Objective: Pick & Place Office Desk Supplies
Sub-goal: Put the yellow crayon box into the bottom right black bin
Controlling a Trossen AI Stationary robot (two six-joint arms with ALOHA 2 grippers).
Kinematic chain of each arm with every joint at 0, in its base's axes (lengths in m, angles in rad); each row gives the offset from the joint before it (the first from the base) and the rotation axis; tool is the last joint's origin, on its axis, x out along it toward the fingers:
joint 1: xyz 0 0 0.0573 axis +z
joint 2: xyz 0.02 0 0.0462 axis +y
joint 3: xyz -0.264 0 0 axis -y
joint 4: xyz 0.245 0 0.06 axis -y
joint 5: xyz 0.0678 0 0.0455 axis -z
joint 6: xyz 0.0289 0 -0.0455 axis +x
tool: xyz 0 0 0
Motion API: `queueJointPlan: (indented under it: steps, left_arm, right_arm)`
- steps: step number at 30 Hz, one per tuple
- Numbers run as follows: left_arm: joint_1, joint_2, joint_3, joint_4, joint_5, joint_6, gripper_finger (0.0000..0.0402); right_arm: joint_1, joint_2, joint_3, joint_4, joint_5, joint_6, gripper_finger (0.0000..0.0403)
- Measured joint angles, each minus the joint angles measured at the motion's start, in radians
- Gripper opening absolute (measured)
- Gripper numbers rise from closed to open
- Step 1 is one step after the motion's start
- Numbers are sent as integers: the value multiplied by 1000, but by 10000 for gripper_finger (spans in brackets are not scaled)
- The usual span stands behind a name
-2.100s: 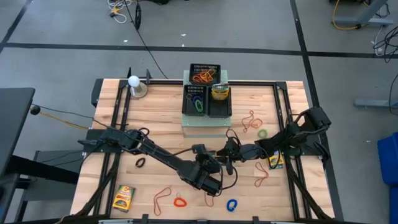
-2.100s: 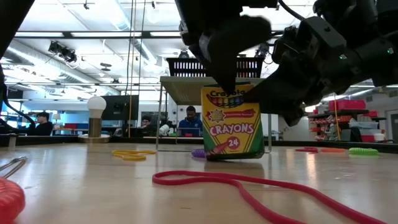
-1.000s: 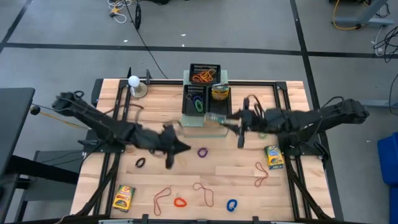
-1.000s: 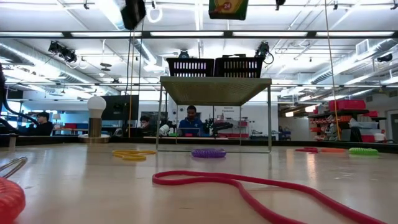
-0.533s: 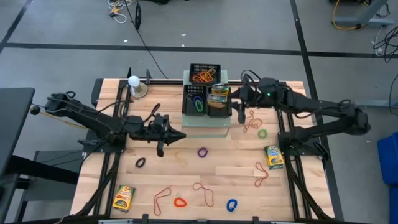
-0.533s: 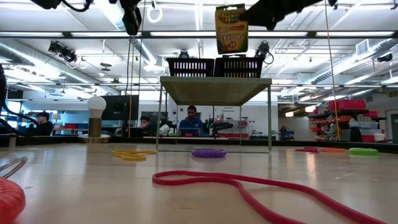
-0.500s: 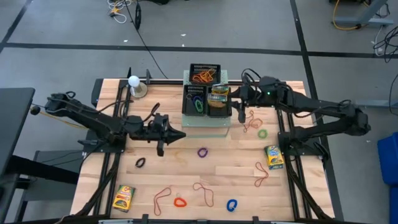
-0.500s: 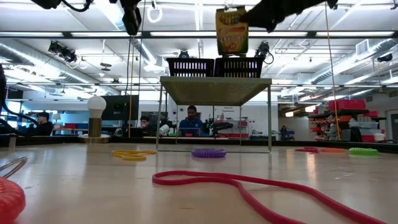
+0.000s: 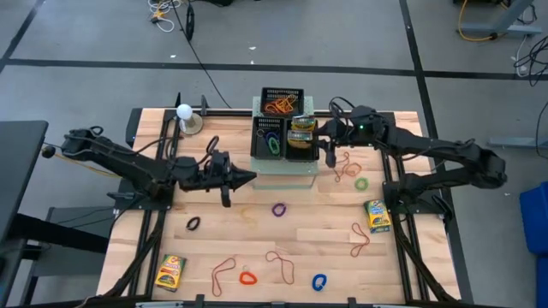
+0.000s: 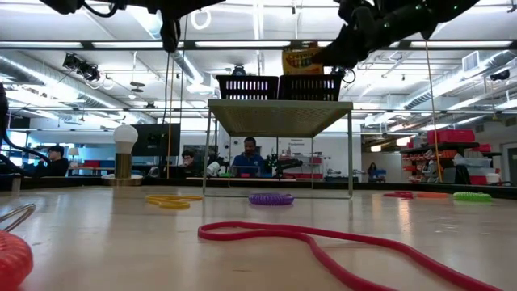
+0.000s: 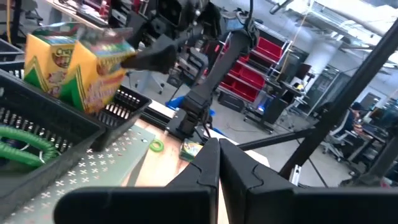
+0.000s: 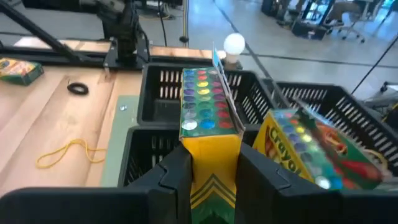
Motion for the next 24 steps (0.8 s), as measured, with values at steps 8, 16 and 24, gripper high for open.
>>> queueJointPlan:
  steps: [8,16,24]
  left_arm:
    - [32,0,0,-2,-2,2,7]
    - [32,0,0,-7,-7,11,7]
    - [31,1,0,-7,-5,22,7]
  right_arm:
    - [0,23,-4,-10,1,-15,110]
    - [0,28,-4,-10,45,-23,110]
    - [4,28,-4,-10,97,-45,143]
